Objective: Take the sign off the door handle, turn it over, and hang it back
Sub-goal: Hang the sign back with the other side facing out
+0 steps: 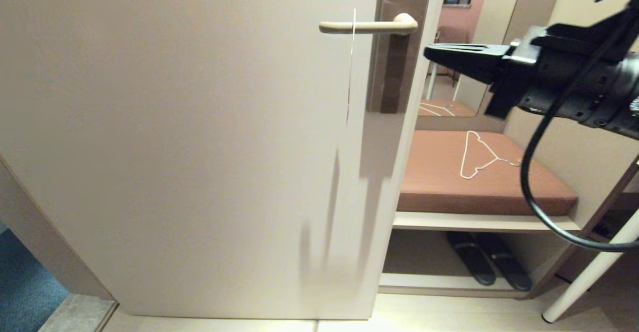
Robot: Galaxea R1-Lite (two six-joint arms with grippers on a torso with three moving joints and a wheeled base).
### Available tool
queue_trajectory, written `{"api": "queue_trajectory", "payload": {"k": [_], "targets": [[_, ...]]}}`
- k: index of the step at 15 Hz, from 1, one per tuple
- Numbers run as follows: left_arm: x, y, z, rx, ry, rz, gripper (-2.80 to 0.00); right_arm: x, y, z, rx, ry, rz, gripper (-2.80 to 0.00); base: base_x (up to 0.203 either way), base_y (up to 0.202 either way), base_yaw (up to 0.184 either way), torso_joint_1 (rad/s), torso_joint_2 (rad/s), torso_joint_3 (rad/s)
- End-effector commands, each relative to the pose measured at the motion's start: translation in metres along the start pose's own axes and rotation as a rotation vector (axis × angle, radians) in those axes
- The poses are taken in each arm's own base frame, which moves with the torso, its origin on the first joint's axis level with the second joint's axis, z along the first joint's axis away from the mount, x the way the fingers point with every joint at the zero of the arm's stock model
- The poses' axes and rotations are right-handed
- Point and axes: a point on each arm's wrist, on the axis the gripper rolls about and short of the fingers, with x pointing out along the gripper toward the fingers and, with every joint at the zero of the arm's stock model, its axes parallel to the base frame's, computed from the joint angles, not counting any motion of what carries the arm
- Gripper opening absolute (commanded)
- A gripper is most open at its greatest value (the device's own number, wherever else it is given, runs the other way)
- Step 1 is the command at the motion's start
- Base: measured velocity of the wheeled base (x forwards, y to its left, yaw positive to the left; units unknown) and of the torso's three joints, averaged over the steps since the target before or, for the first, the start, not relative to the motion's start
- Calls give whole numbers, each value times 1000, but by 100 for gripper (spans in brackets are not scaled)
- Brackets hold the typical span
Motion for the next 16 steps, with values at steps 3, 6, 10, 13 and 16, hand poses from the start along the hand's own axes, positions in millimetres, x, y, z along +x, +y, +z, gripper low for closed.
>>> {"api": "queue_trajectory", "payload": {"k": [3, 6, 10, 13, 16], "targets": [[0, 0, 0, 0, 1, 0, -280, 57, 6, -19, 21, 34, 76, -280, 0, 0, 0, 0, 0, 0], [0, 0, 0, 0, 2, 0, -280, 79, 21, -23, 29, 34, 127, -280, 0, 0, 0, 0, 0, 0], [0, 0, 0, 0, 2, 1, -280, 85, 32, -30, 52, 90, 162, -280, 0, 0, 0, 0, 0, 0], [0, 0, 0, 0, 3, 0, -280, 91, 33, -45, 65, 144, 164, -280, 0, 0, 0, 0, 0, 0], [0, 0, 0, 0, 3, 0, -280, 101, 32, -55, 70, 162, 166, -280, 0, 0, 0, 0, 0, 0]]}}
